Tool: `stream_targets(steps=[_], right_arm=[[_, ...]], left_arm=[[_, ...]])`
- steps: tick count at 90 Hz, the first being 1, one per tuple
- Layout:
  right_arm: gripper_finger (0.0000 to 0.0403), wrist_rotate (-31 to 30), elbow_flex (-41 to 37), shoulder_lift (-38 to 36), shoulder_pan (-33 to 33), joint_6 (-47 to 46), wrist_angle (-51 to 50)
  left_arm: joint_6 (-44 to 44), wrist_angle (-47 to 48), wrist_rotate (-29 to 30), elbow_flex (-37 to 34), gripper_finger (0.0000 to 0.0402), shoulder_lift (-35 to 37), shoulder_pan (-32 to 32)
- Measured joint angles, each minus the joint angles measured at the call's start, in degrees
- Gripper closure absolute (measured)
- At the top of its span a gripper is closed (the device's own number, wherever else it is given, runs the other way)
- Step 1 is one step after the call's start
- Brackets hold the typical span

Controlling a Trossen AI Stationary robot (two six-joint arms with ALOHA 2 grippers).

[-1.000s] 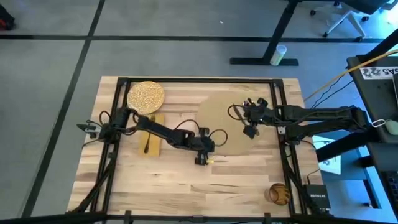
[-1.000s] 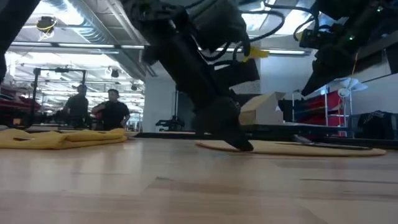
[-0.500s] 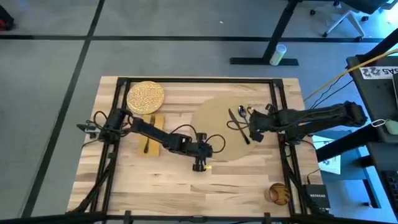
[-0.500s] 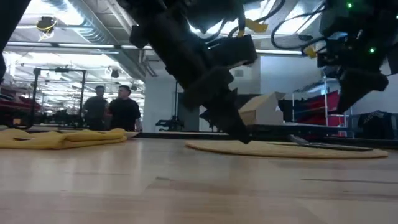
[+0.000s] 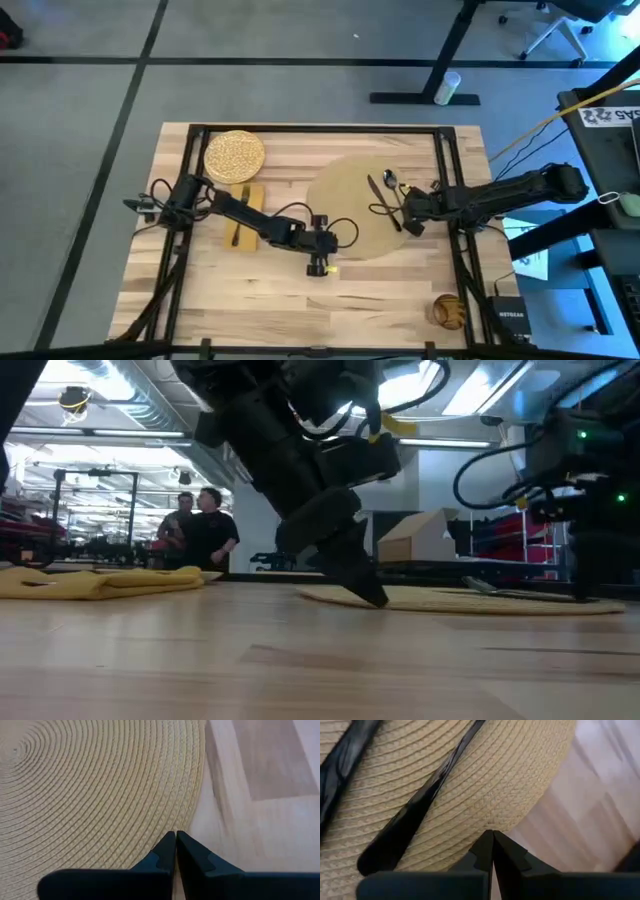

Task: Set table place
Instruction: Move the woven mat to the center of the table

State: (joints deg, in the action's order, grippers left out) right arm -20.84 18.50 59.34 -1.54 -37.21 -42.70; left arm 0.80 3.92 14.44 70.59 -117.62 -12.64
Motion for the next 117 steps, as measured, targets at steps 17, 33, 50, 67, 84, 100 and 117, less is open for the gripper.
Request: stream_targets(steps=[17,33,50,67,84,100,117], right_arm=[[0.0403,1.6,0.2,0.1,0.0,-0.1,1.6],[0.0403,5.4,0.5,0.1,-2.5,-0.5,5.6],[0.0403,5.9,0.4,0.2,-8.5,-5.9,7.6],[0.0403,5.6,0.4,0.2,-15.0,-11.5,9.0],[0.0403,4.8,0.4,2.3,-20.0,-15.4,11.6],[0.0403,4.5,0.5,6.4,-22.7,-16.5,18.9],[0.0403,4.3,0.6,10.0,-24.4,-16.6,23.8]], left_arm=[[0.0,0.6,0.4,-0.1,0.0401,0.9,0.0],[0.4,0.8,0.5,-0.1,0.0401,5.4,-0.6],[2.1,3.8,2.4,0.0,0.0401,9.1,-1.4],[4.7,9.1,5.6,0.0,0.0401,9.5,-2.3],[6.4,5.7,6.2,-3.2,0.0402,9.4,-2.2],[7.0,2.1,6.4,-5.9,0.0401,9.4,-1.2],[9.5,0.6,6.4,-9.2,0.0401,9.4,-0.3]])
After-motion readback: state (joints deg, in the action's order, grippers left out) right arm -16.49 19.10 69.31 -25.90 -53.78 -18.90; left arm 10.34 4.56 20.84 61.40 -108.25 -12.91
